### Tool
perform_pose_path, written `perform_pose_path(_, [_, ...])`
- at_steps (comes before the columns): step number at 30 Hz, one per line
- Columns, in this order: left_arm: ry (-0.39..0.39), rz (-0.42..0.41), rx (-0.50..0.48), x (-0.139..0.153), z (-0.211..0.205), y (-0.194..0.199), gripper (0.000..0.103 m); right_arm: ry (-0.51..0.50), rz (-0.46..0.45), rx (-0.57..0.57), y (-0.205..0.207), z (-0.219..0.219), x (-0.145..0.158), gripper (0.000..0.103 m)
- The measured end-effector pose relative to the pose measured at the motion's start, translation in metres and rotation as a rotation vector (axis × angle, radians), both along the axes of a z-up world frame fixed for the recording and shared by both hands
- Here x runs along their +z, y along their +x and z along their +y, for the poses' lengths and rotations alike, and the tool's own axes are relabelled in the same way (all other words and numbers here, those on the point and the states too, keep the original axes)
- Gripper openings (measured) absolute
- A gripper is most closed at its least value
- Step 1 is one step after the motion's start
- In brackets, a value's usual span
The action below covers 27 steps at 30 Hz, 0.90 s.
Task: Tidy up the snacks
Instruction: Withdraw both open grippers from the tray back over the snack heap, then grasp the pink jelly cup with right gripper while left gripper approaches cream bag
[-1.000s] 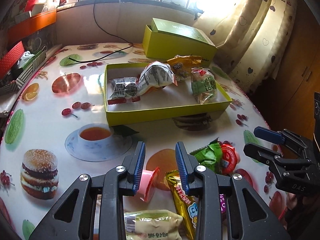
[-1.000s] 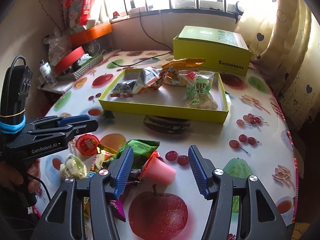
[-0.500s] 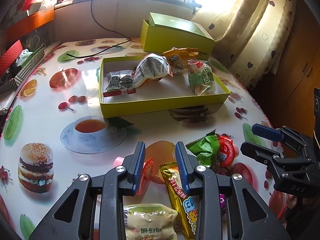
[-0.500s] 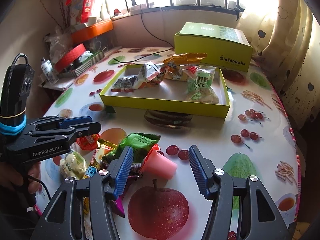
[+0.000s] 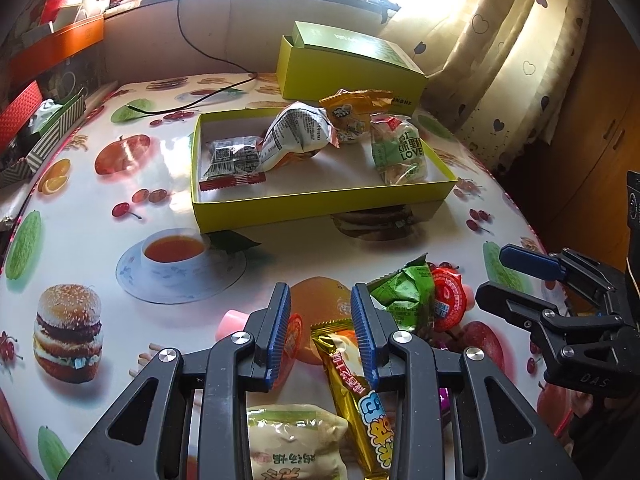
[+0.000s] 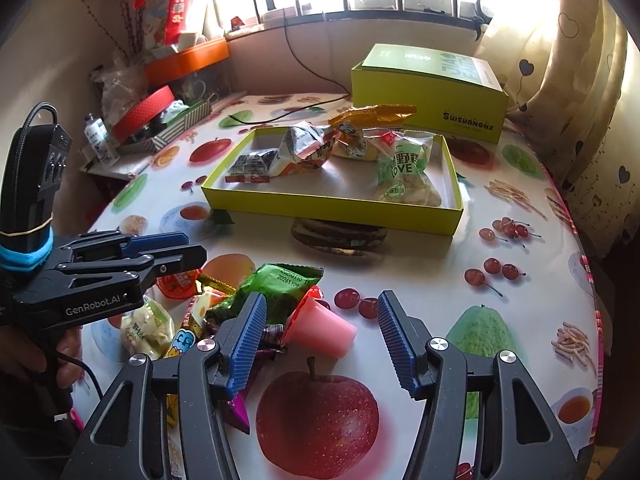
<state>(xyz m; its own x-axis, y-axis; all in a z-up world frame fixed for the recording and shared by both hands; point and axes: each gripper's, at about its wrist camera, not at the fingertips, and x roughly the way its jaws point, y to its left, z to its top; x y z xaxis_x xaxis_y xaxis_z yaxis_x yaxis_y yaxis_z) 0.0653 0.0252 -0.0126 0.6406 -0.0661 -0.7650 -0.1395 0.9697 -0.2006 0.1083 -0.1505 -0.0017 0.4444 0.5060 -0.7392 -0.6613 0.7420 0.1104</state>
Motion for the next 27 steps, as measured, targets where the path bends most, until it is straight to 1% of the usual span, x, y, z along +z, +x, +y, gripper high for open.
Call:
perform_pose_path(8, [-0.002,-0.009,-0.001,0.002,0.001,-0.004,0.033,0.0,0.002,-0.003,-0.001,0.0,-0.001,0.058])
perform_pose_path(13, [-0.002,-0.007,0.017,0.001,0.007,-0.008,0.033,-0.005,0.013,-0.002,-0.003,-0.001,-0.005,0.058])
perform_pose_path(27, [-0.024,-0.01,0.061,-0.003,0.032,-0.014,0.033,-0.087,0.067,0.063,0.01,0.011,-0.037,0.058])
